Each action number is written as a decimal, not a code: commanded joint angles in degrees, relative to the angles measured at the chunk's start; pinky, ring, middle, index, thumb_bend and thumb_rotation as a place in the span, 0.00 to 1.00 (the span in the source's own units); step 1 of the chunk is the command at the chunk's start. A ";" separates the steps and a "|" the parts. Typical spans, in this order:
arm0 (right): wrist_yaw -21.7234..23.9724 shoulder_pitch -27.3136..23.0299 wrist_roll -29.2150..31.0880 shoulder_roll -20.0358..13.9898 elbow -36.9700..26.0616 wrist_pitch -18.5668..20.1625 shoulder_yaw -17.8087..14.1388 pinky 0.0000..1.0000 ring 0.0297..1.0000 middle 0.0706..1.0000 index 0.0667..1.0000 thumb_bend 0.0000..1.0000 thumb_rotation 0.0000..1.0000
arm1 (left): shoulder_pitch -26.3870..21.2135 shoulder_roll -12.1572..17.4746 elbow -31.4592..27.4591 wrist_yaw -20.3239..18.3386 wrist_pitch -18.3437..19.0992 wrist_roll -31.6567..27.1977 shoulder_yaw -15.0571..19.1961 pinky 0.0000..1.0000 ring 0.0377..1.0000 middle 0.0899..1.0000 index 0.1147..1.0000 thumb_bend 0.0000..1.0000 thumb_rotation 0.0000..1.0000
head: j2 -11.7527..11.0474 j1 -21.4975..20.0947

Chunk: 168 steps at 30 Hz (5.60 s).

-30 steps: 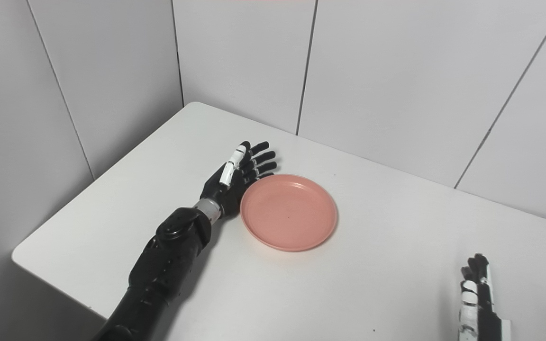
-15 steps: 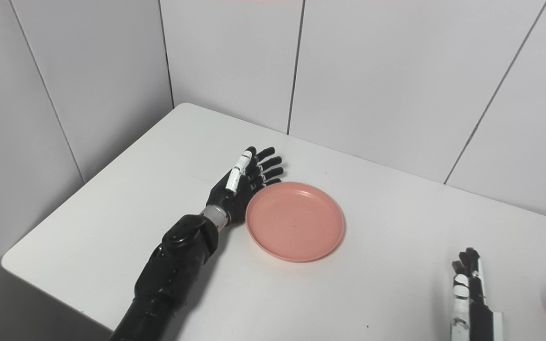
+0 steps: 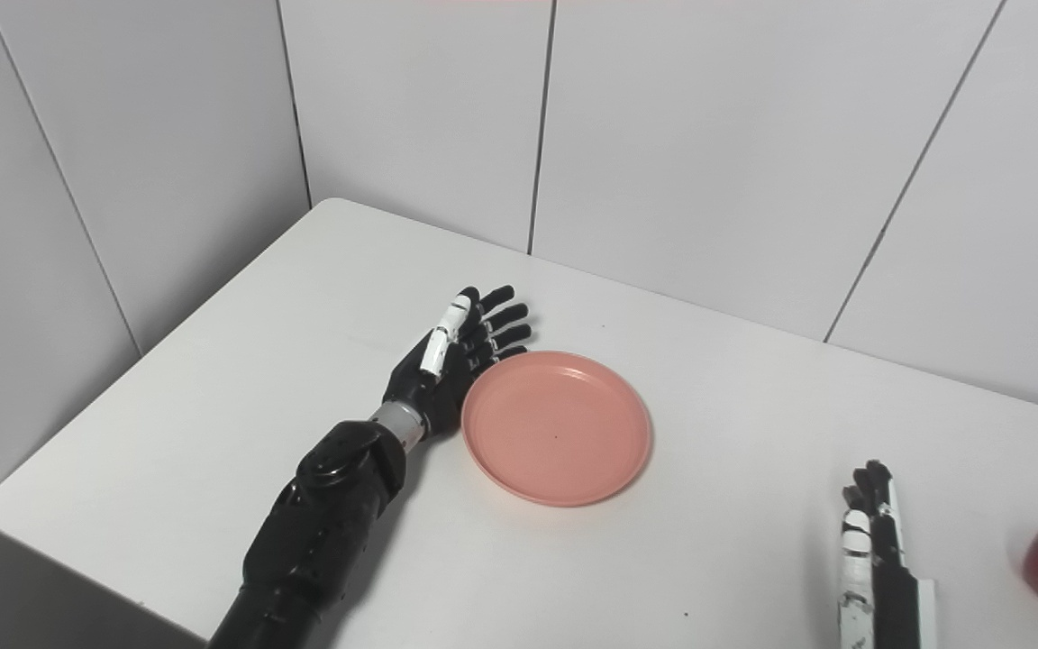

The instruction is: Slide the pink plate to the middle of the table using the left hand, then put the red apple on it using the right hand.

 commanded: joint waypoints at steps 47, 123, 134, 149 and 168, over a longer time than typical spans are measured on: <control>-2.48 1.02 -5.71 3.84 -2.19 2.69 1.33 0.95 0.92 0.92 0.93 0.18 1.00 | 7.11 -7.39 -9.20 2.52 5.39 1.46 -6.15 0.88 0.88 0.88 0.86 0.35 1.00 | 4.34 -7.22; -6.52 -3.29 -15.30 2.65 -8.50 6.90 1.35 0.81 0.87 0.89 0.89 0.32 1.00 | 9.80 -5.86 -14.78 2.07 2.54 8.40 -9.40 0.89 0.88 0.88 0.87 0.38 1.00 | 7.13 -29.52; -5.40 -6.59 -18.12 0.12 -13.27 10.38 -0.29 0.80 0.87 0.88 0.89 0.40 1.00 | 9.95 -5.25 -13.02 0.34 1.06 7.03 -7.43 0.89 0.88 0.88 0.87 0.37 1.00 | 6.26 -33.36; -4.56 -10.47 -27.95 -5.75 -18.72 17.31 -2.06 0.72 0.82 0.85 0.88 0.73 0.42 | 10.07 -3.52 -9.12 -2.13 -1.87 3.91 -4.98 0.89 0.88 0.88 0.87 0.38 1.00 | 4.72 -39.34; 0.10 -13.41 -36.65 -14.32 -22.59 25.11 -6.17 0.81 0.89 0.92 0.94 0.99 0.40 | 10.00 -2.63 -7.48 -3.38 -1.96 1.08 -3.20 0.89 0.88 0.89 0.87 0.36 1.00 | 3.68 -42.83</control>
